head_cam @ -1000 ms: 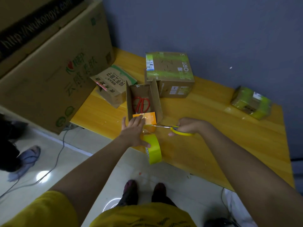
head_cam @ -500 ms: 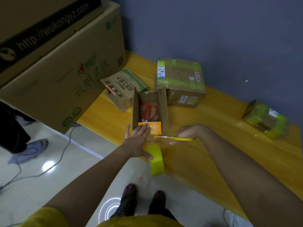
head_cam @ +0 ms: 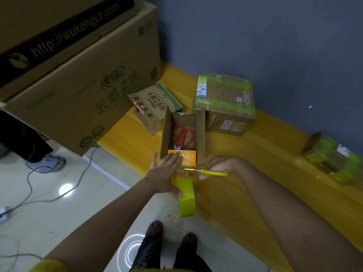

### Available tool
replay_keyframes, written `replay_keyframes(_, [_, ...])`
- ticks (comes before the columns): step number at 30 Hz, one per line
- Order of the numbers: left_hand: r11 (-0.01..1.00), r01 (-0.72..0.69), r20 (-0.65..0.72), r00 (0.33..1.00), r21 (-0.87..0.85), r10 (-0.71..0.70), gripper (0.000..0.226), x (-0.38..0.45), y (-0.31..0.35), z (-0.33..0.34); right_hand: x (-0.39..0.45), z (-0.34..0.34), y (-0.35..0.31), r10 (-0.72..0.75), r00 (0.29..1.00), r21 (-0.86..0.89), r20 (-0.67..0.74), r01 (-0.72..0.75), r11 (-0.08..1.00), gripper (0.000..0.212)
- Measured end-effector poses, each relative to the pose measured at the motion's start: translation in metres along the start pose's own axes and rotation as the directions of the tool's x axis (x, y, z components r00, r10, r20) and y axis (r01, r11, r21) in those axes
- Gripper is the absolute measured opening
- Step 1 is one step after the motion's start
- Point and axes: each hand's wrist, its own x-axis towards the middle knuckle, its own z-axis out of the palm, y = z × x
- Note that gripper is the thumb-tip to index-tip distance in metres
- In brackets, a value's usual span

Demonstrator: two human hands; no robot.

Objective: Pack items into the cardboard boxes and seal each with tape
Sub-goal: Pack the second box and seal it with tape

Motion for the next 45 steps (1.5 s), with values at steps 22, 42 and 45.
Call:
replay_keyframes(22, [0.999, 0.040, 0.036, 0.999, 0.019, -0.041, 0.124, 0.001, 0.002, -0.002, -0.028, -0.002, 0.024, 0.180, 0.984, -0.173, 0.013, -0.175, 0.969, 0.054])
replay_keyframes(42, [1.000, 0.020, 0.041, 0.999, 0.000, -0.020, 0.126, 0.003, 0.000, 0.002, 0.016, 0.105, -0.032, 0.304, 0.857, 0.785, -0.416, 0.171, 0.595, 0.034])
replay_keyframes(45, [0.999, 0.026, 0.021, 0.999, 0.041, -0.027, 0.125, 0.002, 0.003, 0.001, 0.023, 0.118, -0.052, 0.262, 0.907, 0.849, -0.331, 0.166, 0.501, 0.048])
